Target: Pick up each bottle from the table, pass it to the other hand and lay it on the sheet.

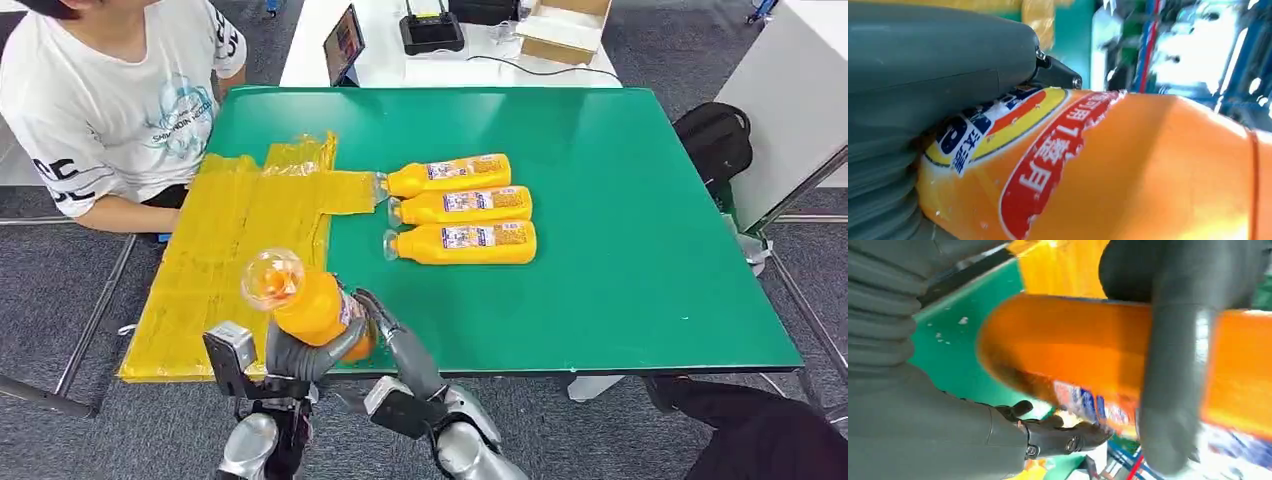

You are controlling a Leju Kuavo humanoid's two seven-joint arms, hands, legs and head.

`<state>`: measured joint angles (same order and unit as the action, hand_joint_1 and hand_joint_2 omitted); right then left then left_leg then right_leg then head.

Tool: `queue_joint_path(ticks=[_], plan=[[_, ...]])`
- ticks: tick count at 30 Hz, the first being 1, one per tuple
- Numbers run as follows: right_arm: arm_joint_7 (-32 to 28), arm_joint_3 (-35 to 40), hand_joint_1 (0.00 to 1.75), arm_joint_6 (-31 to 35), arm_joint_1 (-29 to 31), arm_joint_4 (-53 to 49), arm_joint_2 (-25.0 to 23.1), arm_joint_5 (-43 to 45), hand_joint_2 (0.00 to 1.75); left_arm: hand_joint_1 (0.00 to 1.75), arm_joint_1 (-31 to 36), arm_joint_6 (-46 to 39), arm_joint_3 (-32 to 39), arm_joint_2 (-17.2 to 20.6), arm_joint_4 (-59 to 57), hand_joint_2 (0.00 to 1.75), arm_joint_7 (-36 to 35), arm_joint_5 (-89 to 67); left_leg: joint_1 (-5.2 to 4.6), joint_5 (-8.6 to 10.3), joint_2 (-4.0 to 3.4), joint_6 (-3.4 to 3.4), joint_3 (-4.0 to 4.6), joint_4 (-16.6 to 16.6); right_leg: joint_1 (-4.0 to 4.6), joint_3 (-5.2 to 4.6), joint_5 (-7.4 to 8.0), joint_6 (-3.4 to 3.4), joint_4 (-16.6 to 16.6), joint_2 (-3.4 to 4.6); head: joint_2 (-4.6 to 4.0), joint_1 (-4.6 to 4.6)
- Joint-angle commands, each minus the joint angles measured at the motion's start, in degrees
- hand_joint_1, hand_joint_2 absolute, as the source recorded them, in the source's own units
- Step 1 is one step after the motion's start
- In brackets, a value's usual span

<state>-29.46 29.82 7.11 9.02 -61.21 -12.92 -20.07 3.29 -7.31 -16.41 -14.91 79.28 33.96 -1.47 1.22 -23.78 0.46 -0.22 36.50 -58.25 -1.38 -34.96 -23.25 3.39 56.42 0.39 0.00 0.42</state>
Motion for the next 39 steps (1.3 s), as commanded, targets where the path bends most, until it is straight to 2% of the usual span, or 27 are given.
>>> queue_joint_path(ticks=[1, 2, 3, 4, 10, 13, 18, 23, 31, 36, 39], plan=[[-1.7, -5.4, 0.00, 1.0, -2.9, -13.7, 1.8, 4.2, 0.00, 1.75, 10.9, -11.2, 9.0, 4.2, -6.8, 1.75, 1.8, -10.7, 0.00, -0.06, 0.04, 0.05, -0.25, 0.0, 0.04, 0.25, -0.09, -0.20, 0.0, -0.12, 0.00, 0.00], [-2.2, -5.7, 0.00, 3.2, -3.0, -14.7, 1.6, 3.5, 0.00, 1.75, 12.5, -15.2, 9.9, 5.0, -9.6, 1.75, 2.0, -15.2, 0.02, -0.05, 0.05, 0.05, -0.27, 0.0, 0.06, 0.27, -0.09, -0.20, 0.0, -0.13, 0.00, -0.02], [-2.1, -5.5, 0.00, 3.3, -2.9, -15.0, 1.7, 3.5, 0.00, 1.75, 13.3, -14.9, 10.7, 5.2, -10.8, 1.75, 2.1, -15.1, -0.02, 0.04, 0.12, 0.04, -0.12, 0.1, 0.00, 0.15, -0.05, -0.12, 0.0, -0.16, 0.00, 0.00], [-3.4, -6.4, 0.00, 6.8, -3.3, -16.0, 0.9, 3.2, 0.00, 1.75, 15.1, -18.0, 11.9, 5.8, -14.0, 1.75, 1.6, -18.8, 0.00, 0.01, 0.09, 0.06, -0.27, 0.1, 0.04, 0.29, -0.07, -0.18, 0.0, -0.17, 0.00, 0.02], [-5.8, -6.0, 0.00, 13.2, -4.4, -20.5, 0.5, 4.7, 0.00, 1.75, 22.1, -29.1, 13.8, 9.0, -29.4, 1.75, 0.4, -35.1, 0.02, -0.03, 0.05, 0.06, -0.45, 0.1, 0.07, 0.47, -0.11, -0.25, -0.1, -0.14, 0.00, 0.00], [-7.3, -5.4, 0.00, 15.5, -4.4, -22.2, 0.2, 6.3, 0.00, 1.75, 26.5, -32.5, 13.0, 12.1, -39.6, 1.75, -4.7, -46.2, 0.01, -0.04, 0.02, 0.06, -0.45, 0.1, 0.07, 0.46, -0.12, -0.25, 0.0, -0.11, 0.00, 0.00], [-8.8, -4.8, 0.00, 17.8, -4.6, -25.3, -0.1, 8.2, 0.00, 1.75, 32.1, -32.0, 12.9, 15.2, -50.0, 1.75, -10.9, -56.1, 0.03, -0.01, -0.02, 0.03, -0.23, 0.0, 0.06, 0.23, -0.06, -0.16, 0.0, -0.04, 0.00, 0.00], [-8.3, -4.1, 0.00, 18.1, -4.0, -25.2, -0.1, 9.1, 0.00, 1.75, 35.7, -26.6, 10.5, 17.8, -56.4, 1.75, -16.9, -63.8, 0.06, -0.05, -0.09, 0.04, -0.26, 0.0, 0.09, 0.25, -0.08, -0.17, 0.0, 0.01, 0.00, 0.00], [-8.3, -4.1, 0.00, 18.1, -4.0, -25.2, -0.1, 9.1, 0.00, 1.75, 35.8, -26.4, 10.6, 18.0, -56.4, 1.75, -17.0, -63.8, 0.06, -0.06, -0.04, 0.06, -0.27, 0.0, 0.09, 0.30, -0.11, -0.17, 0.0, -0.05, 0.00, 0.02], [-7.6, -3.5, 0.00, 17.1, -3.6, -23.1, -0.3, 10.1, 0.00, 1.75, 36.7, -22.7, 8.2, 19.3, -58.9, 1.75, -20.3, -69.5, 0.06, -0.01, -0.08, 0.03, -0.18, 0.0, 0.08, 0.19, -0.04, -0.14, 0.0, 0.01, 0.00, 0.00], [-7.3, -3.4, 0.00, 16.9, -3.6, -21.9, -0.5, 10.3, 0.00, 1.75, 37.1, -15.5, 11.4, 18.3, -60.2, 1.75, -18.1, -65.9, 0.08, -0.07, -0.12, 0.05, -0.31, 0.0, 0.11, 0.32, -0.09, -0.19, 0.0, 0.03, 0.00, 0.00]])
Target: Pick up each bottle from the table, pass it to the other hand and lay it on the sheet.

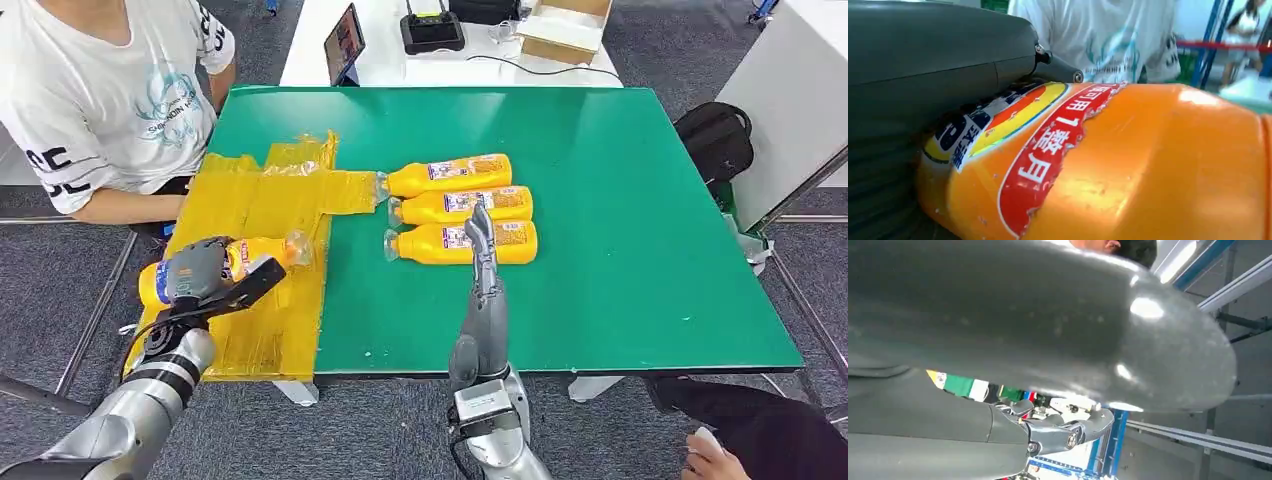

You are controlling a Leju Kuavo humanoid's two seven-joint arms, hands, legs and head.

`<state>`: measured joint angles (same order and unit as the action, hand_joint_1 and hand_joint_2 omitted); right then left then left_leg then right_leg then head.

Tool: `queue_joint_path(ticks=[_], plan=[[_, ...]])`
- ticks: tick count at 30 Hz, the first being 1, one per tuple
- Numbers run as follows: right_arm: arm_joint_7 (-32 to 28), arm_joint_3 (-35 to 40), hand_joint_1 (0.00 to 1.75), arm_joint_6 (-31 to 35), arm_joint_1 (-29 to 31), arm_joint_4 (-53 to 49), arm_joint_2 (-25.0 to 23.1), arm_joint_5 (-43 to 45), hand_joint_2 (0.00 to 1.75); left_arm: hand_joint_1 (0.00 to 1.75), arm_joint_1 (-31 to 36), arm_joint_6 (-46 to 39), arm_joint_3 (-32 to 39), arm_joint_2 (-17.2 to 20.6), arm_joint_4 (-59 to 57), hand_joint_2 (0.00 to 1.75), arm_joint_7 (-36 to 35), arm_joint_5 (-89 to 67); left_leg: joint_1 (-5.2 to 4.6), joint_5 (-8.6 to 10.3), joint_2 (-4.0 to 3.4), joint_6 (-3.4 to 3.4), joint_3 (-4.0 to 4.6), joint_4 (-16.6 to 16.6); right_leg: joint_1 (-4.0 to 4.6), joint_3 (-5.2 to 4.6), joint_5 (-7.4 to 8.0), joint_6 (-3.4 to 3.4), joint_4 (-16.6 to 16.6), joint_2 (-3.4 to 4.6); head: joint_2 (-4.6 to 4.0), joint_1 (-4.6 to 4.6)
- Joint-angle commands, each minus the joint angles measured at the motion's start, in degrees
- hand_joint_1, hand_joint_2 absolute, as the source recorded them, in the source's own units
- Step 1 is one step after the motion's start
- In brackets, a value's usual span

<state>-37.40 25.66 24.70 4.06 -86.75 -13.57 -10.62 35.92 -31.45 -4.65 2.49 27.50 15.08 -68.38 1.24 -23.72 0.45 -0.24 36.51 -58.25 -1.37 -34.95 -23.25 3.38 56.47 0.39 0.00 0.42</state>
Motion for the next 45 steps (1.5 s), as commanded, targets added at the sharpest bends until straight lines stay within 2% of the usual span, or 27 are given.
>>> queue_joint_path(ticks=[1, 4, 5, 7, 8, 11, 12, 19, 20, 22, 24, 30, 33, 38, 40, 43, 44, 45], plan=[[0.9, 0.8, 0.00, -1.0, 1.4, 4.1, 0.2, 0.9, 0.00, 1.75, 4.5, 10.2, 0.0, 0.7, -8.6, 1.75, 0.6, 1.2, 0.05, -0.08, -0.08, 0.05, -0.21, 0.0, 0.08, 0.20, -0.05, -0.14, 0.0, 0.02, 0.00, 0.00], [1.7, 0.7, 0.00, -1.7, 1.6, 5.2, 0.1, 1.2, 0.00, 1.75, 4.7, 14.3, 0.9, 0.3, -9.2, 1.75, 0.2, 2.1, 0.01, -0.09, -0.04, 0.07, -0.31, 0.1, 0.05, 0.30, -0.08, -0.15, -0.1, -0.02, 0.00, 0.00], [1.9, 0.7, 0.00, -1.8, 1.6, 5.4, 0.0, 1.2, 0.00, 0.79, 4.8, 14.9, 1.1, 0.2, -9.4, 1.75, -0.1, 2.3, 0.01, -0.10, -0.05, 0.08, -0.40, 0.1, 0.06, 0.41, -0.08, -0.18, -0.1, -0.01, 0.00, 0.02], [1.9, 0.7, 0.00, -1.8, 1.6, 5.4, 0.0, 1.2, 0.00, 0.79, 4.8, 14.9, 1.1, 0.2, -9.4, 1.75, -0.1, 2.3, 0.01, -0.11, -0.13, 0.08, -0.45, 0.1, 0.06, 0.45, -0.06, -0.18, -0.1, 0.07, 0.00, 0.00], [2.3, 0.6, 0.00, -2.1, 1.8, 6.0, 0.0, 1.3, 0.00, 0.00, 5.1, 17.1, 1.2, 0.2, -9.6, 1.75, -0.3, 2.5, 0.01, -0.07, -0.09, 0.06, -0.35, 0.1, 0.05, 0.35, -0.02, -0.13, -0.1, 0.06, 0.00, 0.00], [3.2, 0.2, 0.00, -2.8, 2.0, 7.3, -0.3, 1.5, 0.00, 0.00, 5.0, 19.7, 3.4, -0.3, -9.2, 1.75, 0.5, 4.9, 0.02, -0.09, -0.12, 0.09, -0.49, 0.1, 0.07, 0.47, -0.03, -0.18, -0.1, 0.06, 0.00, 0.00], [3.2, -0.1, 0.00, -2.8, 2.1, 7.8, -0.4, 1.5, 0.00, 0.00, 5.1, 21.6, 4.4, -0.6, -9.2, 0.00, 1.1, 6.2, 0.01, -0.07, -0.09, 0.07, -0.44, 0.1, 0.05, 0.41, -0.03, -0.15, -0.1, 0.04, 0.00, 0.00], [3.1, -0.3, 0.00, -6.2, 1.9, 8.5, -0.3, 2.3, 0.00, 0.00, 5.6, 30.9, 8.3, -2.4, -8.2, 0.00, 5.7, 13.7, -0.02, 0.00, 0.08, 0.04, -0.48, 0.1, 0.01, 0.54, -0.03, -0.11, -0.1, -0.08, 0.00, 0.00], [3.4, -0.4, 0.00, -7.4, 2.2, 9.3, -0.3, 3.1, 0.00, 0.00, 5.7, 36.8, 11.3, -3.0, -8.5, 0.00, 7.1, 18.2, -0.01, -0.02, 0.04, 0.07, -0.63, 0.1, 0.04, 0.68, -0.04, -0.18, -0.1, -0.07, 0.00, 0.00], [3.4, -0.4, 0.00, -7.6, 2.3, 9.6, -0.3, 3.2, 0.00, 0.00, 5.4, 36.7, 11.2, -3.0, -8.4, 0.00, 7.1, 18.2, -0.02, 0.01, 0.06, 0.05, -0.58, 0.1, 0.01, 0.63, -0.02, -0.12, -0.1, -0.04, 0.00, 0.00], [3.4, -1.1, 0.00, -8.0, 3.0, 11.4, -0.6, 3.7, 0.00, 0.00, 5.1, 44.7, 12.7, -2.6, -8.2, 0.00, 9.9, 22.5, -0.03, 0.01, 0.02, 0.07, -0.69, 0.1, 0.01, 0.74, -0.01, -0.15, -0.1, -0.01, 0.00, 0.00], [3.8, -2.3, 0.00, -8.8, 3.1, 13.2, -1.2, 5.0, 0.00, 0.00, 4.1, 49.7, 16.5, -3.7, -5.8, 0.00, 12.2, 31.3, -0.03, 0.00, -0.09, 0.05, -0.95, 0.2, 0.02, 0.97, 0.00, -0.17, -0.2, 0.08, 0.00, 0.00], [3.8, -2.5, 0.00, -9.0, 2.8, 13.1, -1.2, 5.0, 0.00, 0.00, 3.7, 48.8, 16.9, -4.9, -4.0, 0.00, 11.3, 34.3, -0.02, 0.00, 0.04, 0.06, -0.92, 0.2, 0.03, 0.97, -0.03, -0.16, -0.2, -0.05, 0.00, 0.00], [3.8, -2.5, 0.00, -9.0, 2.8, 13.0, -1.3, 5.0, 0.00, 0.00, 3.7, 48.9, 16.9, -4.8, -4.0, 0.00, 11.3, 34.4, -0.02, 0.00, 0.03, 0.04, -0.83, 0.1, 0.01, 0.87, -0.03, -0.12, -0.1, -0.02, 0.00, 0.00], [4.4, -2.4, 0.00, -8.6, 2.3, 12.4, -1.2, 4.1, 0.00, 0.00, 2.8, 40.1, 19.4, -7.1, -0.7, 0.00, 13.9, 39.9, -0.02, -0.01, -0.01, 0.04, -0.83, 0.1, 0.02, 0.87, -0.03, -0.13, -0.1, 0.01, 0.00, 0.00], [4.8, -1.1, 0.00, -6.5, 1.5, 11.9, -0.6, -0.2, 0.00, 0.00, 0.3, 22.3, 18.6, -10.8, 7.9, 0.00, 18.3, 43.3, 0.00, 0.01, 0.15, 0.06, -0.75, 0.1, 0.04, 0.83, -0.05, -0.15, -0.1, -0.16, 0.00, 0.00], [4.9, -0.6, 0.00, -5.7, 1.4, 12.0, -0.4, -1.7, 0.00, 0.00, -1.2, 16.5, 18.2, -11.8, 12.0, 1.75, 21.0, 45.1, 0.00, 0.01, 0.15, 0.05, -0.73, 0.1, 0.04, 0.79, -0.05, -0.13, -0.1, -0.16, 0.00, 0.02], [5.0, -0.5, 0.00, -5.6, 1.2, 12.0, -0.3, -2.2, 0.00, 0.00, -2.6, 11.3, 18.5, -12.7, 15.3, 1.75, 22.5, 45.7, 0.02, 0.00, 0.17, 0.06, -0.70, 0.1, 0.06, 0.79, -0.06, -0.14, -0.1, -0.18, 0.00, 0.02]])
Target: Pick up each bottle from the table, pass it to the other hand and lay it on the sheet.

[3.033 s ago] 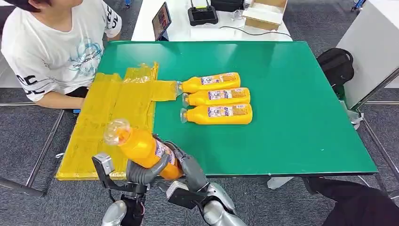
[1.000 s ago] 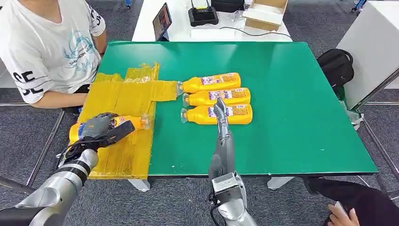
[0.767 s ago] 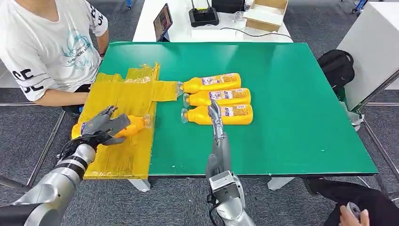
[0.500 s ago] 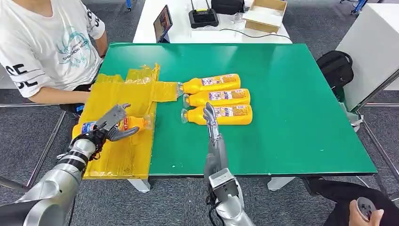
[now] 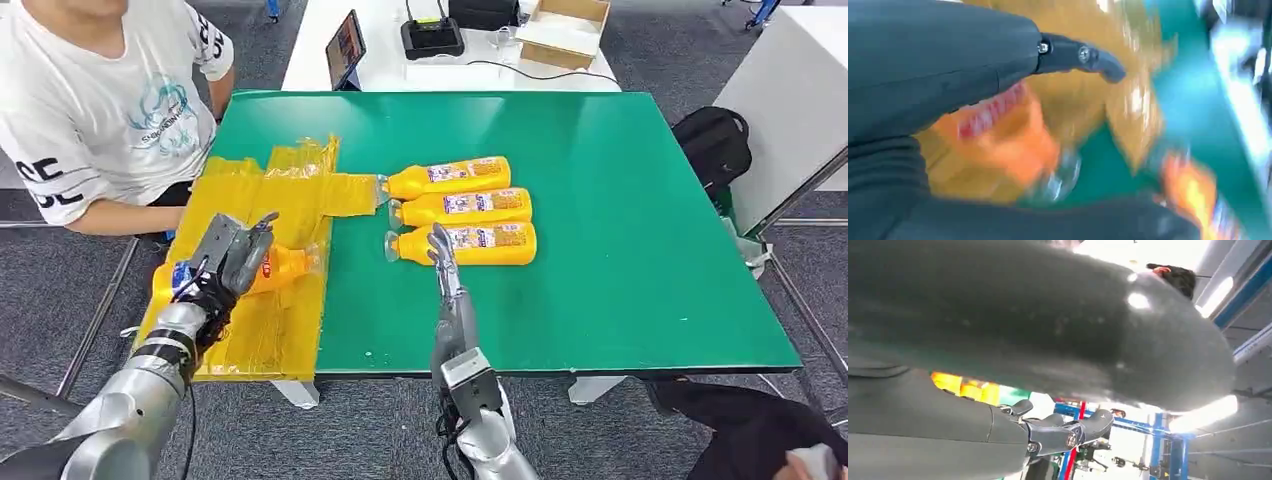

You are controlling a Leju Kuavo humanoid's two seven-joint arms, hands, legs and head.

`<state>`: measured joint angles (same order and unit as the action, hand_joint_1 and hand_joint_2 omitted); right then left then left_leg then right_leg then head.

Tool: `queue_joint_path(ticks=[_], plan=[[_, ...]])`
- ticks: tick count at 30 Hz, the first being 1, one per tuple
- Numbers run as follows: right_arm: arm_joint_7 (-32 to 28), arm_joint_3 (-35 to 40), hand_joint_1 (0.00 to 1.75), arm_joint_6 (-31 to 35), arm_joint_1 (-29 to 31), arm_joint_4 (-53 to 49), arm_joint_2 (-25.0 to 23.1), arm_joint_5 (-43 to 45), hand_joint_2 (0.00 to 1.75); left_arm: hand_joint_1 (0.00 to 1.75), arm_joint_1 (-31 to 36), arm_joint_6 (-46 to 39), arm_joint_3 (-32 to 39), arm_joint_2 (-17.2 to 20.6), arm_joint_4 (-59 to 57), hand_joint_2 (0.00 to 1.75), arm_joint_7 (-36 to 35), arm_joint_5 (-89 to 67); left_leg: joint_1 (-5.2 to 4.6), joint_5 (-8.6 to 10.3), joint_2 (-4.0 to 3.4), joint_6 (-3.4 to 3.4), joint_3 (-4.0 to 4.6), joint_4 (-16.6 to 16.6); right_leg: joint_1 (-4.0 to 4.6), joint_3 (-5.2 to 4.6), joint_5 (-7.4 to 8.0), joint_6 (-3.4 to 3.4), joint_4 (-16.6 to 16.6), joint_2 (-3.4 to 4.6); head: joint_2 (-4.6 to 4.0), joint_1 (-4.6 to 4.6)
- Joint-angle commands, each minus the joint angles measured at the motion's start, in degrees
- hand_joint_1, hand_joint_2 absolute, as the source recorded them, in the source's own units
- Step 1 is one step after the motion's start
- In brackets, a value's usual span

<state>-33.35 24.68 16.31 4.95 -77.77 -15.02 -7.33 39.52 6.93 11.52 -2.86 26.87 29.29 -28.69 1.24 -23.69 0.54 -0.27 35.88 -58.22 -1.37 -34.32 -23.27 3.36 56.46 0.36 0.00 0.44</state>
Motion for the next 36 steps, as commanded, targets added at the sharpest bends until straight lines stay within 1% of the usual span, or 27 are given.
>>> queue_joint_path(ticks=[1, 2, 4, 5, 7, 8, 9, 10, 11, 12, 14, 17, 18, 23, 24, 26, 29, 31, 32, 36], plan=[[0.9, 0.4, 0.00, 3.6, 0.1, 2.8, 1.3, -6.2, 0.00, 0.00, -7.4, -29.3, 2.6, -8.1, 18.9, 1.75, 8.8, 7.5, 0.02, -0.03, 0.03, 0.08, -0.04, 0.0, 0.05, 0.07, -0.03, -0.11, -0.1, -0.10, 0.00, -0.02], [0.9, 0.1, 0.00, 4.2, -0.1, 2.4, 1.4, -6.5, 1.75, 0.00, -9.2, -30.1, 2.5, -9.0, 23.0, 1.75, 9.5, 10.2, 0.03, -0.08, 0.03, 0.12, -0.08, 0.0, 0.08, 0.14, -0.07, -0.16, -0.1, -0.13, 0.00, 0.00], [0.7, -1.2, 0.00, 5.7, -0.7, 0.9, 2.0, -7.3, 1.75, 0.00, -13.8, -30.8, -0.5, -10.1, 31.5, 1.75, 10.4, 14.0, 0.00, -0.06, -0.01, 0.09, 0.01, 0.1, 0.03, 0.02, -0.05, -0.09, -0.1, -0.06, 0.00, -0.02], [-0.5, -2.5, 0.00, 7.9, -1.3, -0.3, 1.7, -7.7, 1.75, 0.00, -15.9, -30.6, -2.0, -10.5, 34.9, 1.75, 10.3, 16.2, 0.00, -0.13, 0.01, 0.12, -0.07, 0.0, 0.05, 0.13, -0.11, -0.14, -0.1, -0.10, 0.00, -0.02], [-1.1, -5.4, 0.00, 10.3, -2.9, -3.8, 1.9, -7.2, 1.75, 0.00, -21.4, -29.2, -5.3, -12.1, 42.7, 1.75, 9.9, 21.4, -0.02, -0.09, 0.00, 0.10, 0.04, 0.0, 0.01, 0.00, -0.08, -0.08, -0.1, -0.07, 0.00, -0.02], [-1.1, -6.1, 0.00, 10.3, -3.3, -4.8, 2.1, -7.3, 1.75, 0.00, -22.9, -29.5, -6.7, -12.1, 44.3, 1.75, 9.6, 22.0, -0.01, -0.17, -0.04, 0.14, -0.06, 0.0, 0.04, 0.10, -0.13, -0.12, -0.1, -0.06, 0.00, -0.02], [-1.2, -7.7, 0.00, 11.3, -4.2, -6.0, 2.0, -7.3, 1.75, 0.00, -25.7, -27.9, -8.3, -12.7, 47.3, 1.75, 9.0, 25.6, -0.01, -0.14, -0.07, 0.11, 0.06, 0.0, 0.03, -0.04, -0.09, -0.10, -0.1, -0.04, 0.00, -0.04], [-1.0, -8.5, 0.00, 11.5, -4.7, -6.8, 2.1, -7.4, 1.75, 0.00, -27.6, -28.4, -9.5, -12.9, 48.9, 1.75, 9.3, 26.1, -0.04, -0.11, -0.05, 0.10, 0.15, 0.0, -0.01, -0.13, -0.07, -0.06, -0.1, -0.05, 0.00, -0.02], [-1.2, -9.5, 0.00, 12.0, -5.5, -7.7, 2.0, -7.1, 1.75, 0.00, -29.8, -28.9, -11.0, -13.0, 50.6, 1.75, 9.8, 26.0, -0.04, -0.17, -0.04, 0.14, 0.07, 0.0, 0.01, -0.03, -0.12, -0.10, -0.1, -0.08, 0.00, 0.00], [-1.4, -10.0, 0.00, 11.7, -5.9, -8.4, 2.1, -6.9, 1.75, 0.00, -31.3, -29.4, -11.9, -13.1, 51.7, 1.75, 10.2, 26.1, -0.06, -0.13, -0.05, 0.11, 0.19, 0.0, -0.02, -0.18, -0.09, -0.07, -0.1, -0.05, 0.00, -0.02], [-1.5, -10.1, 0.00, 11.6, -6.0, -8.4, 2.0, -6.9, 1.75, 0.00, -31.6, -29.5, -12.1, -13.0, 51.9, 1.75, 10.3, 26.2, -0.03, -0.27, -0.09, 0.10, 0.08, 0.0, 0.02, -0.07, -0.16, -0.13, -0.1, -0.04, 0.00, -0.02], [-1.5, -9.9, 0.00, 11.6, -5.8, -7.9, 1.7, -6.9, 1.75, 0.00, -30.7, -29.6, -11.9, -12.5, 51.3, 1.75, 10.3, 26.4, -0.03, -0.15, -0.06, 0.06, 0.43, 0.0, 0.00, -0.44, -0.05, -0.06, -0.1, -0.03, 0.00, -0.02], [-1.5, -9.9, 0.00, 11.6, -5.8, -7.8, 1.7, -6.9, 1.75, 0.00, -30.6, -29.6, -11.8, -12.5, 51.1, 1.75, 10.3, 26.5, 0.00, -0.24, -0.08, 0.08, 0.27, 0.0, 0.05, -0.28, -0.12, -0.15, -0.1, -0.03, 0.00, -0.02], [-1.5, -9.8, 0.00, 11.6, -5.7, -7.8, 1.6, -7.0, 1.75, 0.00, -30.4, -29.5, -11.8, -12.4, 51.0, 1.75, 10.3, 26.5, 0.01, -0.14, -0.06, 0.05, 0.42, 0.0, 0.03, -0.45, -0.04, -0.06, -0.1, -0.02, 0.00, -0.02], [-1.7, -10.3, 0.00, 12.2, -6.0, -8.0, 1.5, -7.0, 1.75, 0.00, -31.2, -29.5, -11.8, -12.9, 51.5, 1.75, 10.1, 27.1, 0.01, -0.21, -0.06, 0.10, 0.24, 0.0, 0.06, -0.25, -0.11, -0.14, -0.1, -0.05, 0.00, -0.02], [-2.0, -11.2, 0.00, 13.2, -7.2, -9.3, 1.4, -6.8, 1.75, 0.00, -34.8, -30.3, -12.8, -14.0, 54.7, 1.75, 10.7, 26.7, -0.02, -0.15, -0.06, 0.07, 0.37, 0.0, 0.01, -0.39, -0.06, -0.06, -0.1, -0.02, 0.00, -0.02], [-3.4, -11.4, 0.00, 14.5, -8.2, -8.8, 2.0, -5.1, 1.75, 0.00, -38.2, -32.2, -15.4, -14.0, 58.0, 1.75, 10.7, 26.7, 0.00, -0.33, -0.12, 0.13, 0.10, 0.0, 0.05, -0.10, -0.20, -0.13, -0.1, -0.01, 0.00, -0.02], [-4.0, -11.2, 0.00, 14.7, -8.6, -8.5, 2.0, -4.4, 1.75, 0.00, -39.1, -31.9, -15.9, -14.1, 59.5, 1.75, 10.7, 28.4, -0.02, -0.19, -0.06, 0.07, 0.34, 0.0, 0.01, -0.34, -0.09, -0.06, -0.1, -0.03, 0.00, 0.00], [-4.1, -10.9, 0.00, 14.8, -8.7, -8.2, 2.0, -4.1, 1.75, 0.00, -39.6, -33.3, -15.5, -14.3, 61.3, 1.75, 10.7, 29.0, 0.01, -0.30, -0.10, 0.11, 0.16, 0.0, 0.06, -0.14, -0.17, -0.14, -0.1, -0.02, 0.00, -0.02], [-4.1, -10.2, 0.00, 15.0, -8.7, -6.7, 2.0, -3.9, 1.75, 0.00, -39.9, -32.9, -14.1, -13.9, 62.9, 1.75, 10.7, 31.0, 0.01, -0.27, -0.16, 0.07, 0.31, 0.0, 0.05, -0.33, -0.10, -0.13, -0.1, 0.05, 0.00, -0.02]])
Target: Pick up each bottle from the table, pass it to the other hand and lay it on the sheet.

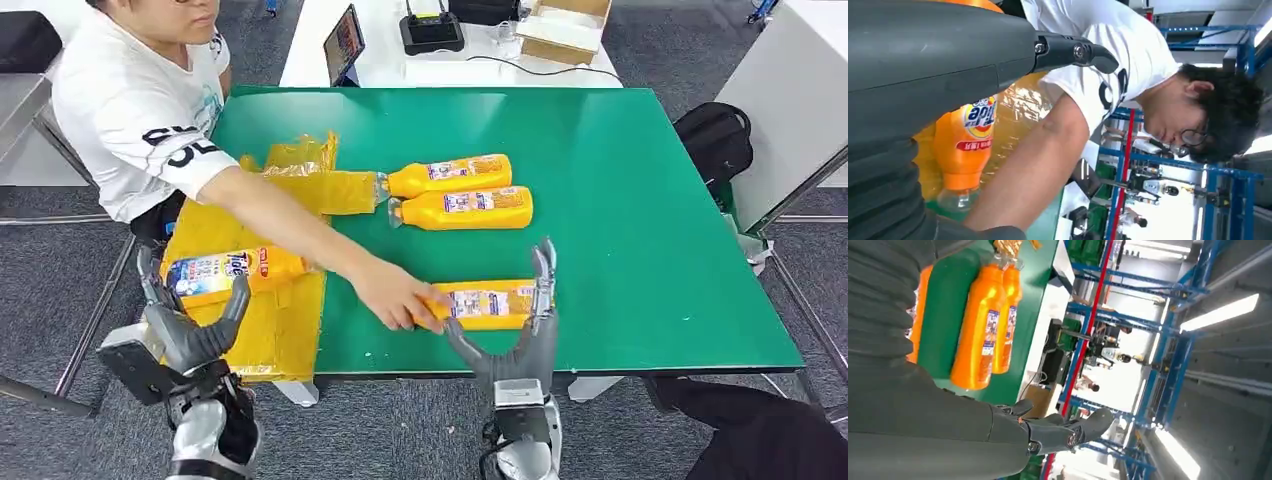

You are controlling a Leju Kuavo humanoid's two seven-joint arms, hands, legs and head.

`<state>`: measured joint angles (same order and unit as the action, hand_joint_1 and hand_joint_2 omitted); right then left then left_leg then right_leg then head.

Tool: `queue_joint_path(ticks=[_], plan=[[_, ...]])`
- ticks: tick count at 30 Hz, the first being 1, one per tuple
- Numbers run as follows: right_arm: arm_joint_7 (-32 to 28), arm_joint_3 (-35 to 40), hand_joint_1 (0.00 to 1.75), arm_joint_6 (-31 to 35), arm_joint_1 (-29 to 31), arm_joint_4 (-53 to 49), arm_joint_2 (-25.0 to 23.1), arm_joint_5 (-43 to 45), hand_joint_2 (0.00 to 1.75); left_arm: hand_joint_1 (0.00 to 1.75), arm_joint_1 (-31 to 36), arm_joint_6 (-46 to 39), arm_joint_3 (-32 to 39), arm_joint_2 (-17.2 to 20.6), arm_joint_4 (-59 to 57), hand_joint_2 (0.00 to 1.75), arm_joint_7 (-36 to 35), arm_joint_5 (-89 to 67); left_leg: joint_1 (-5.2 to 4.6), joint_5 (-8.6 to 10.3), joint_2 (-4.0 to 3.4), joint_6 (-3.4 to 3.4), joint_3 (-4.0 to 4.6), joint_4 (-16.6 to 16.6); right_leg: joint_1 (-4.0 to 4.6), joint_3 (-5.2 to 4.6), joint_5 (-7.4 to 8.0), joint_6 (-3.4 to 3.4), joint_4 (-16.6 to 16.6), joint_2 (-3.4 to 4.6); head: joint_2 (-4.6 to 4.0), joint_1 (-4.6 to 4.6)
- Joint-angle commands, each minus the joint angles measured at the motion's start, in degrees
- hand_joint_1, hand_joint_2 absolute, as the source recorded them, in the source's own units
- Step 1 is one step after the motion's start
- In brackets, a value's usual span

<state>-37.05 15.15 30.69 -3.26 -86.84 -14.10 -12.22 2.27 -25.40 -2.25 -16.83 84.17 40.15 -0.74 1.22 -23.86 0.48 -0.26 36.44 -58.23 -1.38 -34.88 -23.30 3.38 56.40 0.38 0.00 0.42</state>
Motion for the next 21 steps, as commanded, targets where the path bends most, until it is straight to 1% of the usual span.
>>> queue_joint_path(ticks=[1, 2, 3, 4, 5, 6, 7, 8, 9, 10, 11, 12, 13, 14, 18, 20, 21], plan=[[-0.4, -0.7, 0.00, 0.6, -0.5, 2.4, 1.1, 0.9, 1.75, 0.00, -2.6, -0.5, -0.4, 0.1, 5.6, 1.75, -0.2, 3.0, 0.04, -0.09, -0.08, 0.03, -0.21, 0.0, 0.07, 0.19, -0.05, -0.14, -0.1, 0.02, 0.00, 0.00], [-0.4, -0.7, 0.00, 0.7, -0.4, 3.0, 1.2, 1.0, 1.75, 0.00, -2.7, -0.3, -0.2, 0.4, 5.4, 1.75, -0.2, 2.9, 0.03, -0.15, -0.09, 0.05, -0.37, 0.1, 0.08, 0.34, -0.10, -0.20, -0.1, 0.01, 0.00, -0.02], [0.0, -0.6, 0.00, 0.6, -0.2, 3.4, 1.4, 1.0, 1.75, 0.00, -2.7, 0.2, -0.2, 0.2, 4.7, 1.75, -0.2, 3.4, 0.04, -0.10, -0.05, 0.04, -0.26, 0.0, 0.08, 0.24, -0.06, -0.17, -0.1, -0.01, 0.00, 0.00], [1.7, 0.0, 0.00, -0.5, 0.1, 4.3, 2.1, 0.1, 1.75, 0.00, -2.8, 0.2, -0.1, 0.2, 4.7, 1.75, -0.2, 3.2, 0.03, -0.04, -0.03, 0.02, -0.15, 0.0, 0.05, 0.13, -0.03, -0.12, -0.1, -0.02, 0.00, 0.00], [2.2, 0.2, 0.00, -0.9, 0.2, 4.6, 2.4, -0.2, 1.75, 0.00, -2.8, 0.1, -0.1, 0.2, 4.7, 1.75, -0.2, 2.9, 0.04, -0.07, -0.06, 0.04, -0.27, 0.1, 0.06, 0.25, -0.05, -0.14, -0.1, 0.00, 0.00, -0.02], [6.8, 0.8, 0.00, -2.6, 0.7, 5.6, 3.1, -4.6, 1.75, 0.00, -3.0, 0.7, 0.2, 0.1, 3.7, 1.75, -0.2, 3.4, 0.02, -0.09, -0.08, 0.06, -0.34, 0.1, 0.05, 0.31, -0.06, -0.16, -0.1, 0.01, 0.00, 0.00], [8.8, 1.1, 0.00, -3.8, 1.0, 6.2, 3.6, -6.4, 1.75, 0.00, -3.2, 0.5, 0.3, 0.2, 3.7, 1.75, -0.2, 2.8, 0.03, -0.07, -0.06, 0.06, -0.31, 0.1, 0.06, 0.30, -0.05, -0.14, -0.1, 0.00, 0.00, 0.00], [12.2, 1.3, 0.00, -5.8, 1.8, 7.8, 4.8, -9.7, 1.75, 0.00, -3.4, 1.5, 1.0, -0.1, 3.0, 1.75, -0.2, 3.1, 0.02, -0.06, -0.08, 0.06, -0.31, 0.1, 0.04, 0.30, -0.04, -0.13, -0.1, 0.02, 0.00, -0.02], [12.2, 1.3, 0.00, -5.8, 1.8, 7.8, 4.8, -9.7, 1.75, 0.00, -3.4, 1.5, 1.0, -0.1, 3.0, 1.75, -0.2, 3.1, 0.03, -0.09, -0.12, 0.07, -0.38, 0.1, 0.06, 0.37, -0.04, -0.14, -0.2, 0.05, 0.00, 0.02], [15.8, 1.9, 0.00, -9.0, 2.7, 9.8, 6.1, -11.9, 1.75, 0.00, -3.7, 2.0, 1.2, -0.3, 2.8, 1.75, -0.2, 2.7, 0.02, -0.06, -0.10, 0.06, -0.31, 0.1, 0.05, 0.31, -0.03, -0.12, -0.1, 0.04, 0.00, 0.00], [17.4, 1.5, 0.00, -9.1, 2.9, 10.4, 6.4, -14.8, 1.75, 0.00, -3.8, 2.3, 1.5, -0.4, 2.4, 1.75, -0.2, 2.3, 0.02, -0.08, -0.12, 0.07, -0.37, 0.1, 0.05, 0.37, -0.03, -0.13, -0.2, 0.06, 0.00, 0.00], [21.2, 2.3, 0.00, -12.5, 3.9, 12.3, 7.8, -17.6, 1.75, 0.00, -3.9, 3.0, 1.7, -0.5, 2.0, 1.75, -0.2, 2.4, 0.03, -0.11, -0.13, 0.09, -0.47, 0.2, 0.07, 0.48, -0.05, -0.16, -0.2, 0.06, 0.00, 0.00], [22.2, 1.8, 0.00, -13.0, 4.2, 13.0, 8.0, -18.8, 1.75, 0.00, -4.0, 3.1, 1.8, -0.5, 1.9, 1.75, -0.2, 1.9, 0.03, -0.07, -0.09, 0.07, -0.41, 0.1, 0.06, 0.42, -0.03, -0.14, -0.2, 0.03, 0.00, 0.00], [25.0, 2.3, 0.00, -14.7, 5.2, 14.5, 9.2, -22.0, 1.75, 0.00, -4.1, 3.5, 1.8, -0.5, 1.1, 1.75, -0.2, 1.7, 0.01, -0.05, -0.06, 0.06, -0.36, 0.1, 0.05, 0.38, -0.02, -0.12, -0.2, 0.02, 0.00, 0.00], [28.2, 0.6, 0.00, -17.0, 7.3, 15.0, 10.8, -24.2, 1.75, 0.00, -4.1, 4.0, 2.0, -0.5, 0.0, 1.75, -0.2, 0.6, 0.00, -0.08, -0.10, 0.09, -0.44, 0.1, 0.04, 0.44, -0.04, -0.15, -0.2, 0.03, 0.00, 0.00], [28.4, 0.5, 0.00, -17.3, 7.4, 14.7, 10.9, -24.2, 1.75, 0.00, -4.1, 4.1, 2.0, -0.5, 0.0, 1.75, -0.2, 0.5, 0.00, -0.04, -0.06, 0.06, -0.27, 0.1, 0.03, 0.29, -0.01, -0.12, -0.1, 0.02, 0.00, 0.00], [28.4, 0.5, 0.00, -17.3, 7.4, 14.7, 10.9, -24.2, 1.75, 0.00, -4.1, 4.1, 2.0, -0.5, 0.0, 1.75, -0.2, 0.5, 0.00, -0.08, -0.10, 0.08, -0.36, 0.1, 0.04, 0.37, -0.04, -0.15, -0.1, 0.03, 0.00, -0.02]])
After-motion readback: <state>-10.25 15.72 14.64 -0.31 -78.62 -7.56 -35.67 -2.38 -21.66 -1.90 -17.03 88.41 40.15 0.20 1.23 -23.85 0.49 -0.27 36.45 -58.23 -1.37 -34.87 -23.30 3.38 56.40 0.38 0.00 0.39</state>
